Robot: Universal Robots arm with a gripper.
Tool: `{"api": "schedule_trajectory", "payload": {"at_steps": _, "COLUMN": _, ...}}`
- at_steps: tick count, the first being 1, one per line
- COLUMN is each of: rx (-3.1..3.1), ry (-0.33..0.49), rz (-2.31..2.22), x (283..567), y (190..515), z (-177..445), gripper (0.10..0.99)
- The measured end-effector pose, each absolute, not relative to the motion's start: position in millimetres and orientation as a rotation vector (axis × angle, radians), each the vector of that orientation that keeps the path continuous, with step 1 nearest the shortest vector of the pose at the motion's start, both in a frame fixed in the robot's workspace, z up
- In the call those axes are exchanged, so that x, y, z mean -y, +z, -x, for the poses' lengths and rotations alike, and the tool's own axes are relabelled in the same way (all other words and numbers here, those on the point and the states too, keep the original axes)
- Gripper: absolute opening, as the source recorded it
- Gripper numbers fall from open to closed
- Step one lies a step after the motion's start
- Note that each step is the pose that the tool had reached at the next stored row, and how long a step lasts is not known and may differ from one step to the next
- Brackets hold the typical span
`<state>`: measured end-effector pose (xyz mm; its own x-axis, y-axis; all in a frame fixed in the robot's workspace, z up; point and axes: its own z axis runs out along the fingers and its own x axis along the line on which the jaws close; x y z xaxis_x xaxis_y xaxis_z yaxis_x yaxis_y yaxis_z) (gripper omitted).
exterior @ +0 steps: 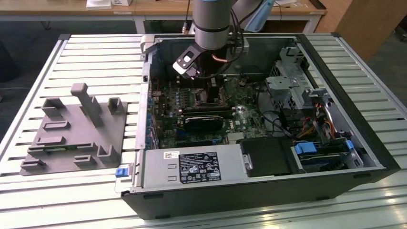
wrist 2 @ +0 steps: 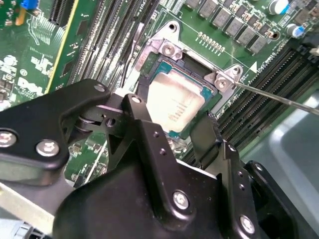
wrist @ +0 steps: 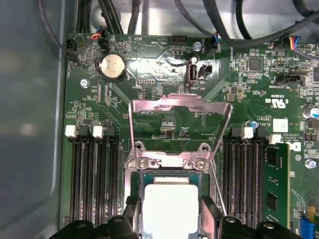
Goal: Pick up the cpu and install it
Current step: 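Place the cpu into insertion slot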
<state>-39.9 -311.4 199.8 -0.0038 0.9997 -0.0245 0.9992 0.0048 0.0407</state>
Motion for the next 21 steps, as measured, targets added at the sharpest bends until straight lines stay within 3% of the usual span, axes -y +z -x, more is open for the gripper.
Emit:
{"api": "schedule_trajectory", "payload": {"at_steps": 3, "rx": -2.194, "ry": 0.018, "rz": -2.184, "x": 311.4, "y": 203.2, "z": 39.9, "gripper": 0.608}}
{"api": "schedule_trajectory", "payload": {"at_steps": 6, "rx": -2.194, "ry": 0.017, "rz": -2.184, "x": 311.4, "y": 205.8, "z": 39.8, "gripper": 0.533}}
{"api": "schedule_trajectory", "payload": {"at_steps": 9, "rx": -2.194, "ry": 0.016, "rz": -2.185, "x": 311.4, "y": 207.9, "z": 39.7, "gripper": 0.353}}
{"api": "schedule_trajectory", "payload": {"at_steps": 10, "rx": -2.194, "ry": 0.016, "rz": -2.185, "x": 311.4, "y": 208.5, "z": 39.7, "gripper": 0.353}}
{"api": "schedule_trajectory", "payload": {"at_steps": 15, "rx": -2.195, "ry": 0.016, "rz": -2.185, "x": 311.4, "y": 210.2, "z": 39.6, "gripper": 0.122}}
{"api": "schedule_trajectory", "payload": {"at_steps": 21, "rx": -2.194, "ry": 0.016, "rz": -2.185, "x": 311.4, "y": 210.7, "z": 39.7, "gripper": 0.106}}
